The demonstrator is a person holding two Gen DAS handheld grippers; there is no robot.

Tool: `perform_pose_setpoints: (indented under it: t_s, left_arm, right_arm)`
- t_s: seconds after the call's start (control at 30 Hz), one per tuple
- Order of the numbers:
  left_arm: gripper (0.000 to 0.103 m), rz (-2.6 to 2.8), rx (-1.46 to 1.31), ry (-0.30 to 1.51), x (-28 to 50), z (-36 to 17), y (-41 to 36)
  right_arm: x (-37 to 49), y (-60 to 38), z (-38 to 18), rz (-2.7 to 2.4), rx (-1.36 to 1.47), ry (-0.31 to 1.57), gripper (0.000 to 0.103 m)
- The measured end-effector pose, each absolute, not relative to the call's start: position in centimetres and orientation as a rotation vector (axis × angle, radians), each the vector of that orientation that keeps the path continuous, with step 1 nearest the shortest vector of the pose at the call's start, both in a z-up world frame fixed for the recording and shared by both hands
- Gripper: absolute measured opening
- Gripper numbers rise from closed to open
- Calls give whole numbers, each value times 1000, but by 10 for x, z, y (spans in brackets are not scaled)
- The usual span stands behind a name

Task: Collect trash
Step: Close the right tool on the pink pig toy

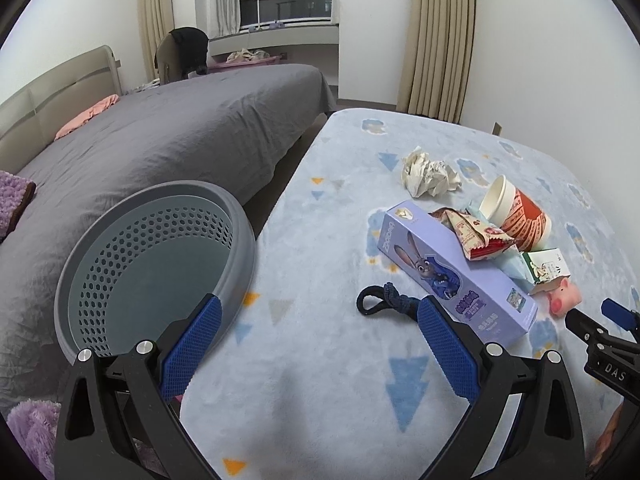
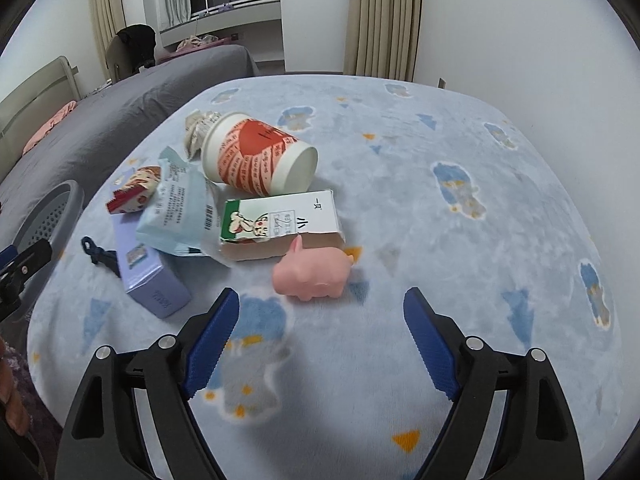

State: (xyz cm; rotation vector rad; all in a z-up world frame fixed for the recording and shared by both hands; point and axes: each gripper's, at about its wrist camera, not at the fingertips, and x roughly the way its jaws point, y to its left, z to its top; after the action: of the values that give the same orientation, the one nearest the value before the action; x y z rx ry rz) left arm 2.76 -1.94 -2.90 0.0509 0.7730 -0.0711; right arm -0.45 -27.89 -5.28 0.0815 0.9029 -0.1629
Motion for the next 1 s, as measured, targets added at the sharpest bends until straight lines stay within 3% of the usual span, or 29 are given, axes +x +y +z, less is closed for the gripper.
perform_pose_setpoints:
  t_s: [0.47, 0.73, 1.0]
  left_arm:
    - [96, -59, 78, 803, 34, -40, -27]
    - [96, -57, 82, 811, 36, -41, -28]
    - [96, -53, 86, 809, 35, -41, -28]
  right_arm:
    - [28, -286, -79, -215, 77, 993, 81]
    - [37, -294, -85, -221, 115, 1023, 94]
    - [36, -294, -87, -215, 107, 1005, 95]
